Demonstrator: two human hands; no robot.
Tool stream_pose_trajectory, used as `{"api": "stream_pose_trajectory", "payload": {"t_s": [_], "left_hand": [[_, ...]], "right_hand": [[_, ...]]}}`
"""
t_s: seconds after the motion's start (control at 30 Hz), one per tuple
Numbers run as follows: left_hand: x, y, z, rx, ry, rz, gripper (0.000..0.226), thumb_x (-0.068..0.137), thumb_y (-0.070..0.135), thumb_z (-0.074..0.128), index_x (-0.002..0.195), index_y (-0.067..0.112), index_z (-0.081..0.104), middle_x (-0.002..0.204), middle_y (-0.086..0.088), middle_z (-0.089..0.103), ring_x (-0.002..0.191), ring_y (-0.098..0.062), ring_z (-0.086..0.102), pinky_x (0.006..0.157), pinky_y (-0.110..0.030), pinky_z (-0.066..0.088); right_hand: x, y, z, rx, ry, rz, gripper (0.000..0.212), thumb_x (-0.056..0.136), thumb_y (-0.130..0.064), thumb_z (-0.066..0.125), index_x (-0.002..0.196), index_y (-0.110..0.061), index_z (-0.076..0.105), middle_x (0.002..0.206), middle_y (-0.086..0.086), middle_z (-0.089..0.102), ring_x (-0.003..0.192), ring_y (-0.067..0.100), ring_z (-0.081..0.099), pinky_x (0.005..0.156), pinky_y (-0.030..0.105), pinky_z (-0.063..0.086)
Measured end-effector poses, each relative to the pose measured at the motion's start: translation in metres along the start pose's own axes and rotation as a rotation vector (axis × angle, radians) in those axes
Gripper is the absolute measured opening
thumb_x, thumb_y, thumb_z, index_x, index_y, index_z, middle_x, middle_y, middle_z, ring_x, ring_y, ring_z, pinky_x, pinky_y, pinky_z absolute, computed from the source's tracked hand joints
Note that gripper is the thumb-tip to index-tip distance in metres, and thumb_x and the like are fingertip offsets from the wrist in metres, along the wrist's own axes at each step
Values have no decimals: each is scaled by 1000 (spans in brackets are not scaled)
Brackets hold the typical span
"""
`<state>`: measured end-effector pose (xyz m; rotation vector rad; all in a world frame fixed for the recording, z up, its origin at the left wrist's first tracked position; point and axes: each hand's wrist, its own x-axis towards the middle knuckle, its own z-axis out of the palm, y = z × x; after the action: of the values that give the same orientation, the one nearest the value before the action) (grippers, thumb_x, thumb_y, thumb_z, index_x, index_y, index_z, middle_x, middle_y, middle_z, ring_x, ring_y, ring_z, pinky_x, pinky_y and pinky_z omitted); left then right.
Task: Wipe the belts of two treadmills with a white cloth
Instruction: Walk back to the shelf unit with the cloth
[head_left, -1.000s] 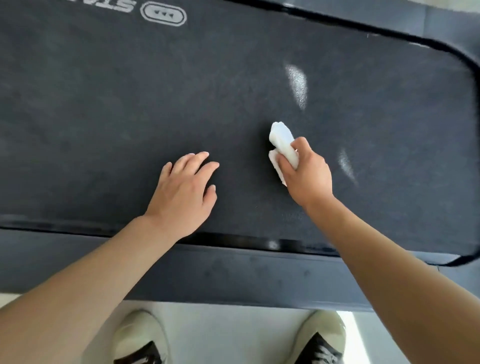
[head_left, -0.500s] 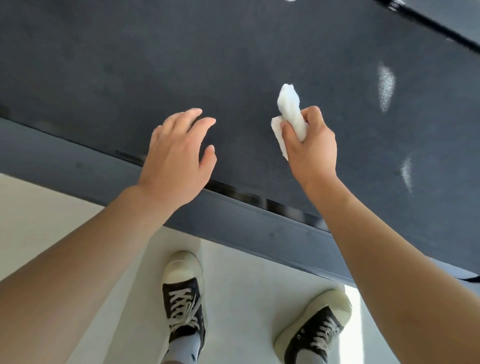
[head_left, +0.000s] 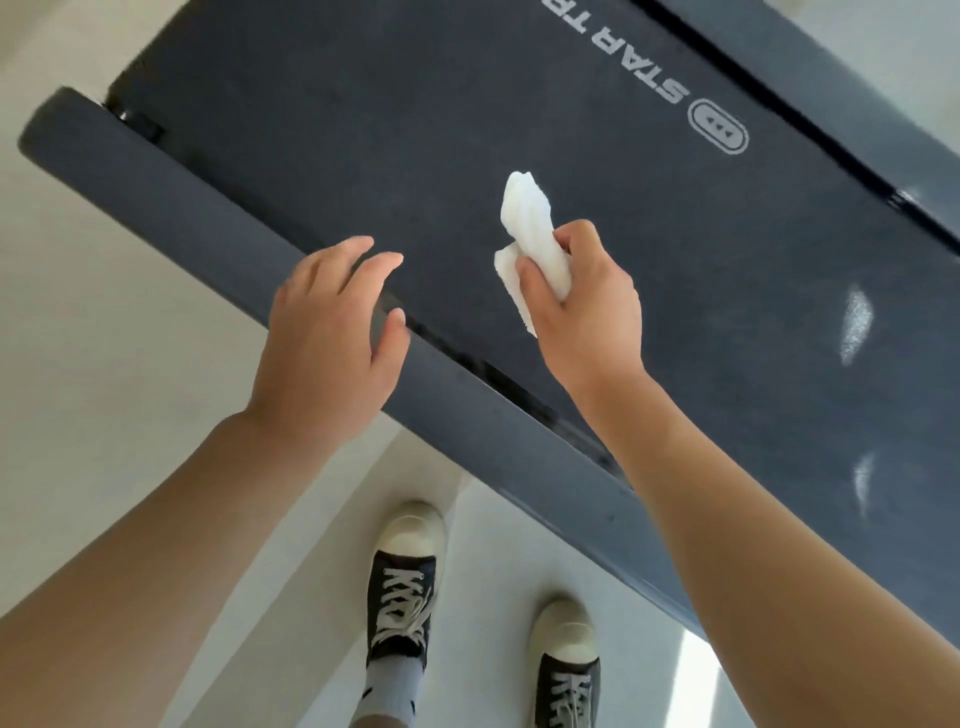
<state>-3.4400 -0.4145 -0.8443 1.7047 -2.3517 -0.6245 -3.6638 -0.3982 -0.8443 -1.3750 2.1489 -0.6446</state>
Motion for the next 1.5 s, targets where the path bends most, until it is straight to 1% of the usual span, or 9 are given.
{"api": "stream_pose_trajectory", "payload": {"t_s": [0.33,0.53,0.67,0.77,0.97,1.17,1.33,1.4,1.5], "left_hand": [[-115,-42,-46,-52,163,-324,47,105,28,50,150,14,50,158,-12,46,144,-35,41,118,-53,39],[-193,-68,-104,-98,298,-525,56,99,41,48,148,16,53,157,-10,47,143,-36,42,117,-56,38],[-229,-80,-162,-119,373,-634,59,96,47,47,148,20,53,158,-6,46,145,-32,41,118,-55,38],[-248,-92,-216,-132,451,-694,59,96,48,49,149,21,52,158,-4,46,146,-30,39,118,-54,38],[-272,-116,-328,-167,560,-776,59,96,46,54,150,24,52,160,-1,44,149,-25,35,121,-52,33],[-293,-162,-429,-240,626,-815,59,97,49,51,151,25,51,161,1,42,150,-24,33,121,-52,34],[-295,-199,-512,-236,606,-831,62,97,53,48,152,27,48,162,2,40,152,-21,29,122,-55,33],[-293,-211,-547,-236,616,-845,60,97,51,50,152,27,49,162,3,40,151,-20,28,118,-56,38],[-284,-231,-597,-264,636,-858,58,97,51,51,151,28,49,162,5,39,150,-18,28,105,-58,50]], "right_hand": [[-60,-66,22,-51,-197,-199,17,97,-43,54,100,-28,50,83,-11,63,74,10,61,64,41,55],[-108,-143,35,-39,-366,-349,17,98,-47,54,98,-31,49,80,-12,62,72,11,61,63,42,55],[-136,-216,35,3,-454,-437,15,98,-47,55,98,-33,50,79,-13,61,68,10,61,60,42,55],[-152,-278,30,20,-497,-482,14,98,-46,56,95,-34,50,75,-13,60,65,10,60,56,37,54],[-170,-400,19,-26,-525,-580,11,98,-44,57,98,-35,51,75,-16,59,67,7,59,53,32,52],[-184,-519,5,-54,-522,-572,10,97,-45,57,96,-37,50,77,-15,61,67,10,60,57,40,55],[-185,-616,8,15,-548,-528,11,97,-45,57,96,-36,49,77,-14,61,61,14,62,52,44,56],[-182,-655,7,30,-532,-542,12,97,-45,57,96,-36,49,77,-12,61,62,14,62,54,43,56],[-176,-708,9,43,-539,-562,12,97,-43,58,95,-37,48,75,-12,61,63,10,59,56,38,54]]}}
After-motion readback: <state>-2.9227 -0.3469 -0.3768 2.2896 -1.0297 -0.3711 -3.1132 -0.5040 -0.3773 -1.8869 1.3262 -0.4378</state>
